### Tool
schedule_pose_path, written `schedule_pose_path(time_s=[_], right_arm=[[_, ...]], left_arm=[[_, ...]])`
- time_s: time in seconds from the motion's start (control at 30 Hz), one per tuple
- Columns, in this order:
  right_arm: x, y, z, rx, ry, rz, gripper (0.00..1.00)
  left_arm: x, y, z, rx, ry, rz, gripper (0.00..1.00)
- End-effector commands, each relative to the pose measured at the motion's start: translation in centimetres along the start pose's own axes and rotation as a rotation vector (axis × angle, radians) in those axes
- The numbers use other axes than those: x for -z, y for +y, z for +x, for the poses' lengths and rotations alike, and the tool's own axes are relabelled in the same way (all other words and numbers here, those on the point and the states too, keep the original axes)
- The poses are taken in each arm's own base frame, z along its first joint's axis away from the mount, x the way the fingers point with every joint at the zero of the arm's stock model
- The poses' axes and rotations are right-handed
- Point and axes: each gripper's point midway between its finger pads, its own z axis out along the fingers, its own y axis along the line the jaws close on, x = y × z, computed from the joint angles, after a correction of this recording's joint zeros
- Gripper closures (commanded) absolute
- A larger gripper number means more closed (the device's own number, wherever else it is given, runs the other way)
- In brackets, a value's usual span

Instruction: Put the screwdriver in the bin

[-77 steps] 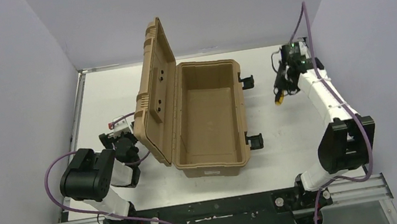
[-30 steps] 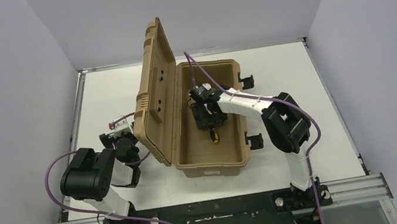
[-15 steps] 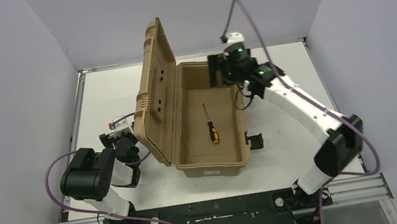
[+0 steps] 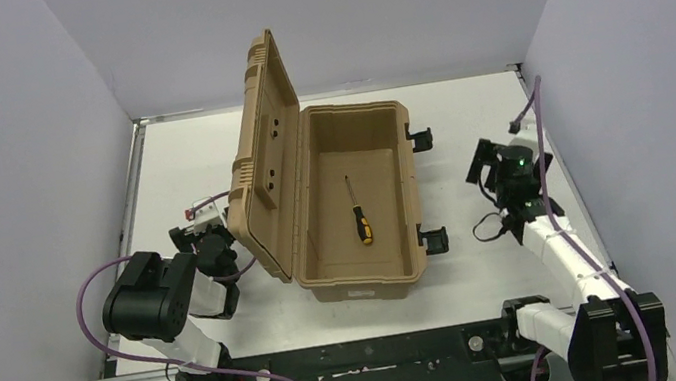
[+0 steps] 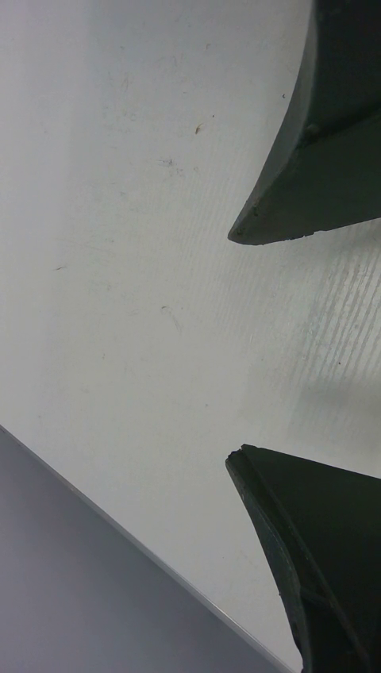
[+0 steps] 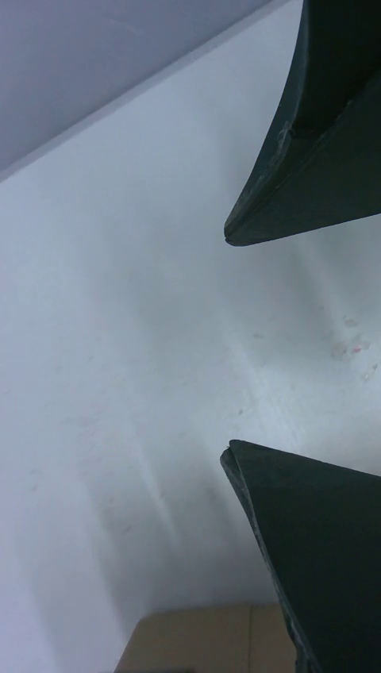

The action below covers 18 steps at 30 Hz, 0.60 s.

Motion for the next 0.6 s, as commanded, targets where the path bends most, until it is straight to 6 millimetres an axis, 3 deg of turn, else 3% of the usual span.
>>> schedule_pose_path(time_s=[0.0, 0.27, 0.57], right_arm=[[-0.4, -1.0, -0.4, -0.038, -0.179, -0.022, 0.00], [-0.3, -2.1, 3.6, -0.062, -0.232, -0.033, 0.00], [-0.3, -2.3, 4.7, -0.084, -0.222, -0.032, 0.00]], left_arm=[[-0.1, 0.0, -1.3, 0.037, -0.043, -0.007, 0.03], [-0.1, 0.0, -1.3, 0.035, -0.041, -0.006, 0.03], [-0.1, -0.1, -1.2, 0.030, -0.034, -0.003, 0.03]])
